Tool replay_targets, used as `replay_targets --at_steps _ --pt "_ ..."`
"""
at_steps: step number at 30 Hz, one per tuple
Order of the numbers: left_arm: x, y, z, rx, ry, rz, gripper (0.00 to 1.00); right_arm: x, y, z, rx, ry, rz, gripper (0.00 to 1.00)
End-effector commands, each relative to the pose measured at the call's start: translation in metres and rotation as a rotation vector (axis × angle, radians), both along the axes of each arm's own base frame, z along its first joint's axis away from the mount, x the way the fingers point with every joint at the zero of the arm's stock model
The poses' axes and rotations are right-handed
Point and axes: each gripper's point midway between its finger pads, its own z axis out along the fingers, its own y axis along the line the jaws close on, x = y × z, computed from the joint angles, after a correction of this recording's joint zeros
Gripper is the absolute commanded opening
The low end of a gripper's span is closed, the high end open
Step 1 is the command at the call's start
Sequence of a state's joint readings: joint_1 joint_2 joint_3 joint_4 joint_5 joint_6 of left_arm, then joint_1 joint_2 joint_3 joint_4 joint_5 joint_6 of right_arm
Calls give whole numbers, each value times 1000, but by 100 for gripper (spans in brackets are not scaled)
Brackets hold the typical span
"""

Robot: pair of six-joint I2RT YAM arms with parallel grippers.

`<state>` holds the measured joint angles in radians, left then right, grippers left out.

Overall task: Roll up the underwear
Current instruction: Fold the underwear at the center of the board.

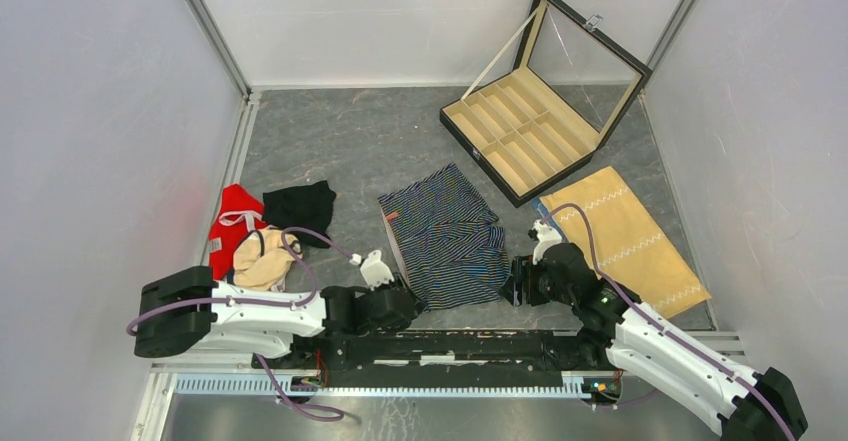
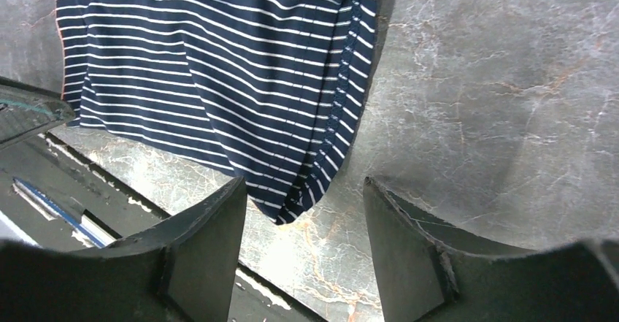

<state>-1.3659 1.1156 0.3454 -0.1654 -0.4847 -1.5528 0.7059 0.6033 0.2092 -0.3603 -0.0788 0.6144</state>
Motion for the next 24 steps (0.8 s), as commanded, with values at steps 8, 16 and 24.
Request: replay_targets --at_steps 8,16,24 --pt "-4 44 -39 161 18 39 12 -4 4 0 20 12 18 51" --pt "0 54 -33 170 -7 64 2 -8 3 6 43 30 2 73" --pt "1 60 -30 179 -20 67 2 -14 10 1 94 63 4 61"
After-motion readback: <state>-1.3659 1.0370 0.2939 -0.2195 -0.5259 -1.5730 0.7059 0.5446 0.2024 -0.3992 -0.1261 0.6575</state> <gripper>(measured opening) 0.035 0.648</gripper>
